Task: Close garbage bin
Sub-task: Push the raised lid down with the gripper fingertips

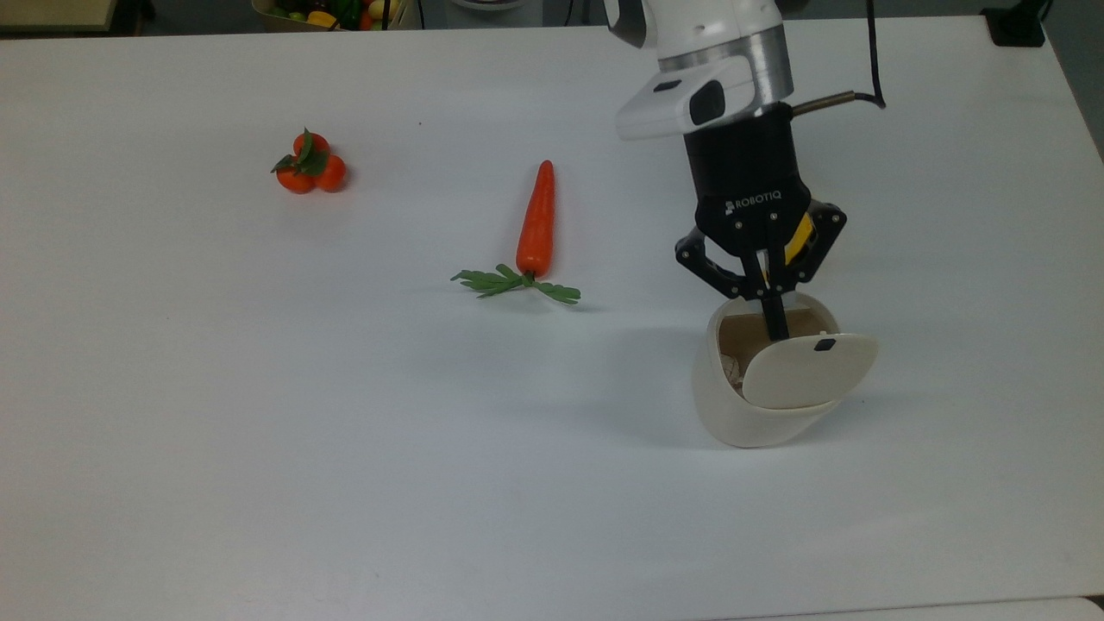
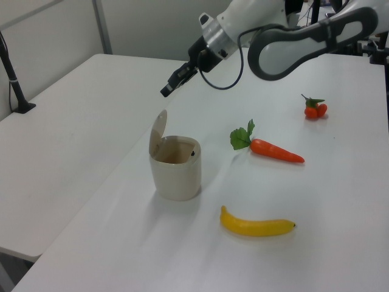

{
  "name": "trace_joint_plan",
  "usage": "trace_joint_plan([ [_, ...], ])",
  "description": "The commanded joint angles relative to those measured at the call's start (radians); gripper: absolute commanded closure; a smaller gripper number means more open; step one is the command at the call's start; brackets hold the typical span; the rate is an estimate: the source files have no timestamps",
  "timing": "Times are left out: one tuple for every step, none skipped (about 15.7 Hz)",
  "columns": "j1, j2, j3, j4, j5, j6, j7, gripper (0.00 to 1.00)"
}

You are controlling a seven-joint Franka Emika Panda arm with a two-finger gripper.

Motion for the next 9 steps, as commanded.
trace_joint_plan([
  [0.020, 0.067, -0.007, 0.042, -0.038, 0.092, 0.030, 1.00],
  [0.020, 0.077, -0.007, 0.048, -0.041, 0.099, 0.030, 1.00],
  [0.022, 0.084, -0.007, 0.053, -0.044, 0.100, 0.028, 1.00],
  [0.022, 0.094, -0.007, 0.057, -0.048, 0.102, 0.028, 1.00],
  [0.023, 0.095, -0.007, 0.060, -0.048, 0.100, 0.030, 1.00],
  [0.023, 0.094, -0.005, 0.059, -0.048, 0.100, 0.030, 1.00],
  [0.025, 0.094, -0.005, 0.056, -0.049, 0.099, 0.028, 1.00],
  [0.025, 0.094, -0.004, 0.053, -0.051, 0.096, 0.027, 1.00],
  [0.025, 0.094, 0.000, 0.051, -0.054, 0.093, 0.027, 1.00],
])
